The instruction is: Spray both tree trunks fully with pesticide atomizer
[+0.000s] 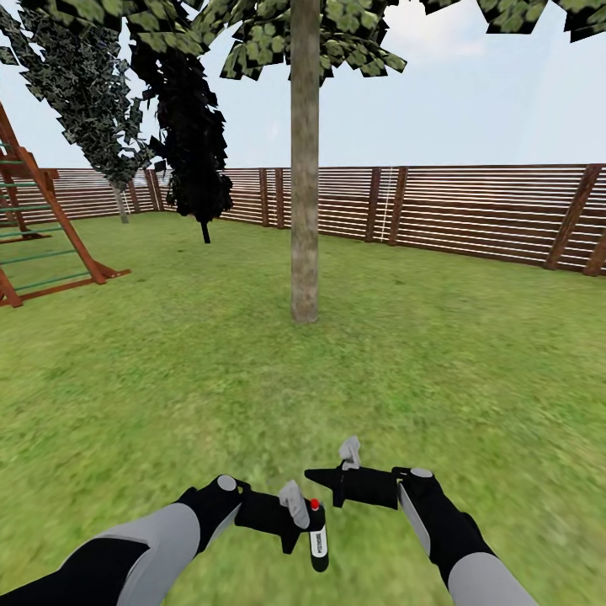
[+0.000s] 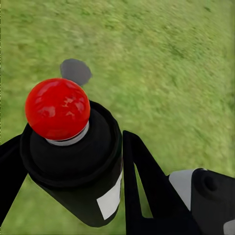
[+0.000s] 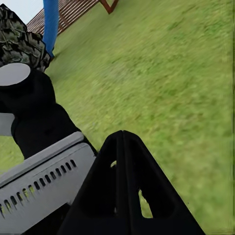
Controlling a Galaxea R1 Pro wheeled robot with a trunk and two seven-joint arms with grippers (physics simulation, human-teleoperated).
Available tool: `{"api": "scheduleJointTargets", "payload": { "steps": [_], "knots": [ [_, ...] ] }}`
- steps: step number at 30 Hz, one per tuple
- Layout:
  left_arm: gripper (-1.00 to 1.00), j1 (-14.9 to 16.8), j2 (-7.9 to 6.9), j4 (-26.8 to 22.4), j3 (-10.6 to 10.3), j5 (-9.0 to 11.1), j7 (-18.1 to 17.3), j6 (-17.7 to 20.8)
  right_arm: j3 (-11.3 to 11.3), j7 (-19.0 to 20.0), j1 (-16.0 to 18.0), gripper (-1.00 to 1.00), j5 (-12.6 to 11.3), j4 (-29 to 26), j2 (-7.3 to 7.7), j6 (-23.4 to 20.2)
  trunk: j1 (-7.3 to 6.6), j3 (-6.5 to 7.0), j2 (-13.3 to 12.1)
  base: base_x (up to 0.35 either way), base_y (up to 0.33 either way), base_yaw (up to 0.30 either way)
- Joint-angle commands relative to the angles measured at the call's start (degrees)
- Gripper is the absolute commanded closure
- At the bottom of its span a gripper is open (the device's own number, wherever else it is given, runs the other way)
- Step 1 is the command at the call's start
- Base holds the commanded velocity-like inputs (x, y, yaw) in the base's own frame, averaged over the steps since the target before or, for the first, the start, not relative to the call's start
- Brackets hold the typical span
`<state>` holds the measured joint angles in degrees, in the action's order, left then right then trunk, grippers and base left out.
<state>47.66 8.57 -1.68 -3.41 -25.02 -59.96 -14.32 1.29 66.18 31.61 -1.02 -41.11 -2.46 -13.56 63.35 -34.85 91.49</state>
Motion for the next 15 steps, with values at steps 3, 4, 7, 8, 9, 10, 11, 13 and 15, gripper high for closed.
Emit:
{"api": "scheduleJointTargets", "payload": {
  "steps": [3, 4, 7, 8, 9, 10, 11, 13, 15],
  "knots": [
    [1.00, 0.02, -0.03, -0.07, -0.20, 0.15, -0.06, -0.27, -0.10, -1.81, 0.03, 1.00, -0.05, -0.09, 0.23, -0.33, 0.00, -0.06, 0.03, 0.000, 0.000, 0.000],
    [1.00, 0.01, -0.04, -0.07, -0.20, 0.15, -0.03, -0.27, -0.11, -2.50, 0.03, 1.00, -0.05, -0.10, 0.31, -0.30, 0.00, -0.06, 0.03, 0.000, 0.000, 0.000],
    [1.00, 0.02, -0.04, -0.08, -0.20, 0.15, 0.00, -0.27, -0.14, -5.65, 0.03, 1.00, 1.54, -0.11, 0.42, -0.17, 0.00, -0.06, 0.03, 0.000, 0.000, 0.000],
    [1.00, 0.00, -0.04, -0.08, -0.20, 0.15, 0.01, -0.27, -0.12, -5.92, 0.03, 1.00, 1.83, -0.11, 0.43, -0.16, 0.00, -0.06, 0.03, 0.000, 0.000, 0.000],
    [1.00, 0.02, -0.04, -0.08, -0.20, 0.15, 0.01, -0.27, -0.10, -6.10, 0.03, 1.00, 2.01, -0.11, 0.43, -0.16, 0.00, -0.06, 0.03, 0.000, 0.000, 0.000],
    [1.00, 0.02, -0.04, -0.08, -0.20, 0.15, 0.01, -0.27, -0.08, -6.21, 0.03, 1.00, 2.13, -0.11, 0.43, -0.15, 0.00, -0.06, 0.03, 0.000, 0.000, 0.000],
    [1.00, 0.01, -0.04, -0.08, -0.20, 0.15, 0.01, -0.27, -0.06, -6.28, 0.03, 1.00, 2.20, -0.11, 0.43, -0.15, 0.00, -0.06, 0.03, 0.000, 0.000, 0.000],
    [1.00, 0.01, -0.04, -0.08, -0.20, 0.15, 0.01, -0.27, -0.05, -6.36, 0.03, 1.00, 2.28, -0.11, 0.39, -0.07, 0.00, -0.06, 0.03, 0.000, 0.000, 0.000],
    [1.00, 0.02, -0.04, -0.08, -0.20, 0.15, 0.01, -0.27, -0.08, -6.39, 0.03, 1.00, 2.32, -0.11, 0.37, -0.01, 0.00, -0.06, 0.03, 0.000, 0.000, 0.000]
  ]
}}
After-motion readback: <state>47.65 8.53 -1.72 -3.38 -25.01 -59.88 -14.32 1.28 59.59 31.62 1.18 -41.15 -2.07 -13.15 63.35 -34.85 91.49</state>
